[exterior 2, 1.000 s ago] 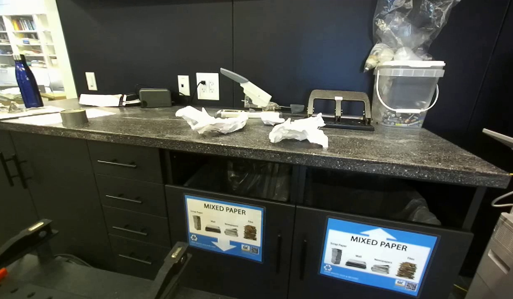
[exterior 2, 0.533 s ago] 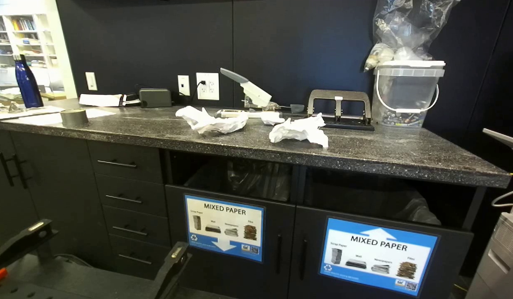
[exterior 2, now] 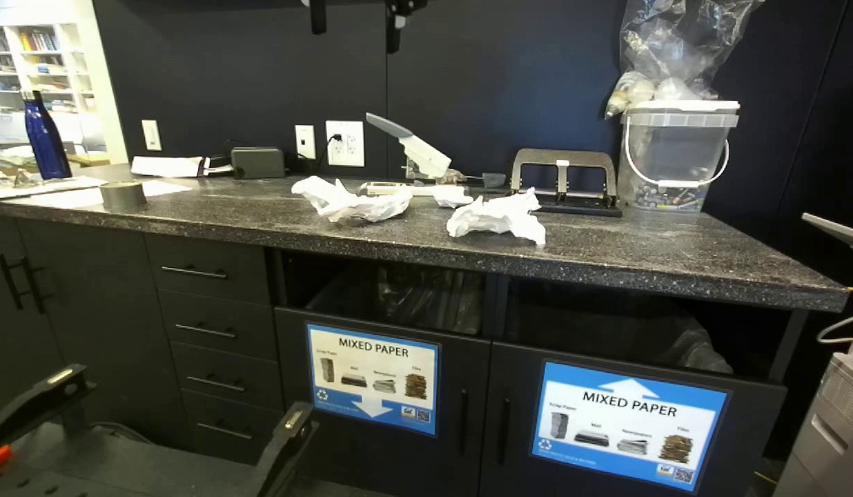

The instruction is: Pick up the pieces of papers from the countertop and put them in the right bin.

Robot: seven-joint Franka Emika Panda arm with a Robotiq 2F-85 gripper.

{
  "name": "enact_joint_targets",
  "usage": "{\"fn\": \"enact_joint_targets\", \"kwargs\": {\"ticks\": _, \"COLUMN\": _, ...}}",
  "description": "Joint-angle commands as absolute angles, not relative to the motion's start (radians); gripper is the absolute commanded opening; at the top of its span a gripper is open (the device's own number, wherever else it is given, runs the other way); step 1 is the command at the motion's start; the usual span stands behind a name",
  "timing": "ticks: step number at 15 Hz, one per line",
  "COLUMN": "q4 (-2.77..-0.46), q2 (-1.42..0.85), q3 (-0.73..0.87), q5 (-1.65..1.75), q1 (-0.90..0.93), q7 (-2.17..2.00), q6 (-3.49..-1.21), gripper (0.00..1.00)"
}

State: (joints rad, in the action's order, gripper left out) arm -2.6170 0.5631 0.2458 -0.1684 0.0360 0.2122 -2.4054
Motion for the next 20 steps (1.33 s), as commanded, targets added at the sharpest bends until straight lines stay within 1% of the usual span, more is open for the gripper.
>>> {"fn": "enact_joint_targets", "kwargs": {"ticks": 1, "q4": -2.511, "q2": 0.334, "q3": 0.260, "q5": -0.267, "q1": 0.047, "q7": 0.204, "q6": -2.559, "gripper": 1.00}}
{"fn": "enact_joint_targets", "kwargs": {"ticks": 3, "q4": -2.449, "q2": 0.210, "q3": 0.254, "q5": -0.308, "q1": 0.041, "q7": 0.190, "q6": -2.635, "gripper": 1.00}}
{"fn": "enact_joint_targets", "kwargs": {"ticks": 6, "q4": -2.336, "q2": 0.033, "q3": 0.228, "q5": -0.320, "q1": 0.009, "q7": 0.143, "q6": -2.676, "gripper": 1.00}}
{"fn": "enact_joint_targets", "kwargs": {"ticks": 10, "q4": -2.218, "q2": -0.143, "q3": 0.192, "q5": -0.218, "q1": -0.050, "q7": 0.032, "q6": -2.691, "gripper": 1.00}}
{"fn": "enact_joint_targets", "kwargs": {"ticks": 13, "q4": -2.129, "q2": -0.242, "q3": 0.193, "q5": -0.119, "q1": -0.067, "q7": -0.077, "q6": -2.652, "gripper": 1.00}}
{"fn": "enact_joint_targets", "kwargs": {"ticks": 20, "q4": -1.958, "q2": -0.390, "q3": 0.190, "q5": -0.052, "q1": -0.066, "q7": -0.149, "q6": -2.591, "gripper": 1.00}}
